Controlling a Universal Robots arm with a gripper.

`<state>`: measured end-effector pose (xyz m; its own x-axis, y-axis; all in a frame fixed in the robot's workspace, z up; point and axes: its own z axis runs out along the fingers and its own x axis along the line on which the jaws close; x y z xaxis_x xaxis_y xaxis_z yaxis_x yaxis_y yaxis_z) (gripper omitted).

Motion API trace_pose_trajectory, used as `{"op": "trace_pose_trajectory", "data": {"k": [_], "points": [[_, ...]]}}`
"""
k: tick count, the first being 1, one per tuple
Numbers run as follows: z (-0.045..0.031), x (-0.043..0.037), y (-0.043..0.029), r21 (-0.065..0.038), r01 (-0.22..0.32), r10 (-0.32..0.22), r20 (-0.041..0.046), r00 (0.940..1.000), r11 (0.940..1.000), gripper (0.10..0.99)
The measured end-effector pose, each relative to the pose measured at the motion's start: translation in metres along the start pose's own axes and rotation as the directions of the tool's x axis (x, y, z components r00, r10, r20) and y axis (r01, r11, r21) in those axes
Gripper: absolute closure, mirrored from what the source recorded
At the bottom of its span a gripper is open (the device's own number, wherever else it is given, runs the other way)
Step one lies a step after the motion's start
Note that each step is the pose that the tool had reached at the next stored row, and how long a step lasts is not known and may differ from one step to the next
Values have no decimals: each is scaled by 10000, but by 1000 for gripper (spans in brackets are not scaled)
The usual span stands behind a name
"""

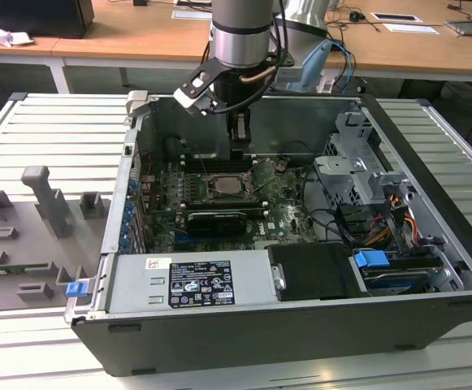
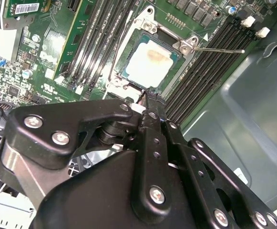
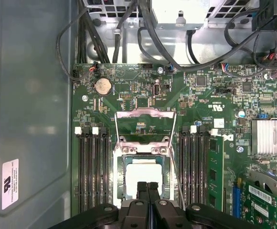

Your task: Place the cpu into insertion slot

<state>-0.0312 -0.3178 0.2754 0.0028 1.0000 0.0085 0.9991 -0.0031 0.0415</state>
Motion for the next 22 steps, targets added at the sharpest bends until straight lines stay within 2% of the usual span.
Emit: {"op": "trace_pose_trajectory", "data": {"k": [22], "points": [[-90,1,4,-1,0,0,-1,10000,10000,980]]}}
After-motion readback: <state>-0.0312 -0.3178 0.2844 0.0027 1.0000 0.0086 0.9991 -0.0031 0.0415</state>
